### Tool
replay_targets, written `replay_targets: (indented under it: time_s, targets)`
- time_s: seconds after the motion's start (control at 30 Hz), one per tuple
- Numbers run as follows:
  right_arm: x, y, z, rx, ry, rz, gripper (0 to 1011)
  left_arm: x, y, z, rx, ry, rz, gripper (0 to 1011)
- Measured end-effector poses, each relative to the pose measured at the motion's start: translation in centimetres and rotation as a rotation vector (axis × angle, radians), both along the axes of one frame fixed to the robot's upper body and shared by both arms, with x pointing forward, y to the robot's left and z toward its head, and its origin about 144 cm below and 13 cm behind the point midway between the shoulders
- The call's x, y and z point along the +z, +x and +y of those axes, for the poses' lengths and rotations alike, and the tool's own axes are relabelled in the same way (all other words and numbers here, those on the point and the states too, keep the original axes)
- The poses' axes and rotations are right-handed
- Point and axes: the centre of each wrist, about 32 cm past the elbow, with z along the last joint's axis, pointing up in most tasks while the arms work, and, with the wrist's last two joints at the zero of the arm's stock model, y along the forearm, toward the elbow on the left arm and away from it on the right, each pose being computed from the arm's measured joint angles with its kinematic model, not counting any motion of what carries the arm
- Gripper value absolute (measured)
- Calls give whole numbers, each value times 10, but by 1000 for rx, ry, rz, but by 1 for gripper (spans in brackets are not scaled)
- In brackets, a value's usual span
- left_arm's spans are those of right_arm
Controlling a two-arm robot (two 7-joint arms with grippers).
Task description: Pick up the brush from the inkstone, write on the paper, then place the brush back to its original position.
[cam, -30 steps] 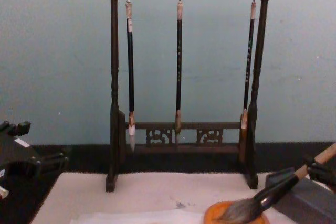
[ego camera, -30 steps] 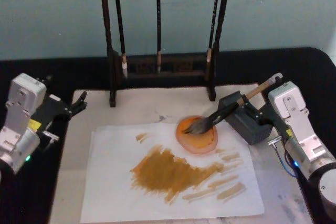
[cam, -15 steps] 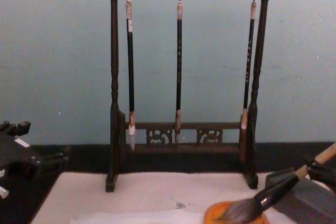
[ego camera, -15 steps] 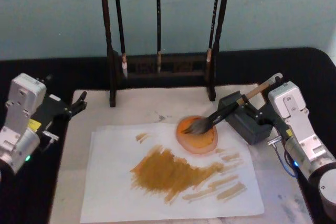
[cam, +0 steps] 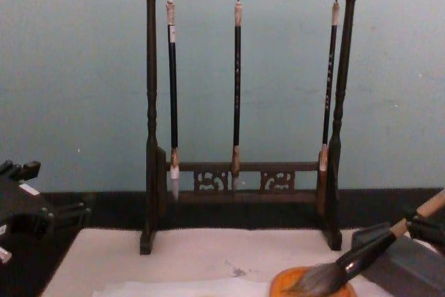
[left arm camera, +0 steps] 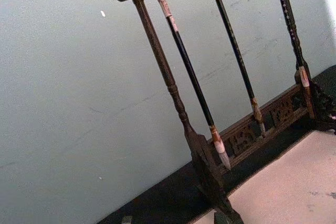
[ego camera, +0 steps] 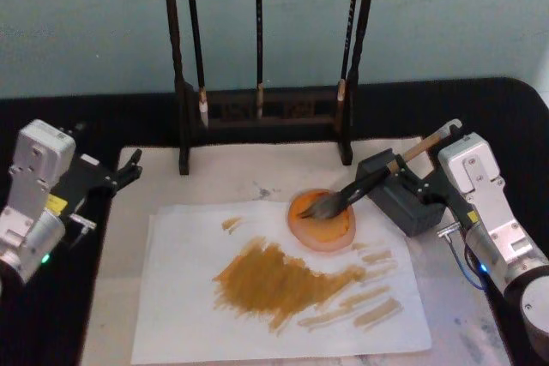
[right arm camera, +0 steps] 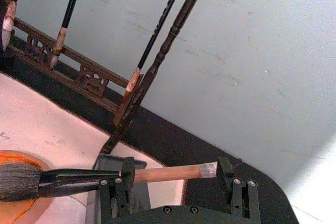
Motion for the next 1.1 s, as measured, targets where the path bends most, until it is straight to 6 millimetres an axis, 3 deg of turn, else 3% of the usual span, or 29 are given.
replay_targets:
  time_s: [1.1]
  targets:
    - [0,0,0,0,0,0,1000,0,0,0,0,0,0,1010]
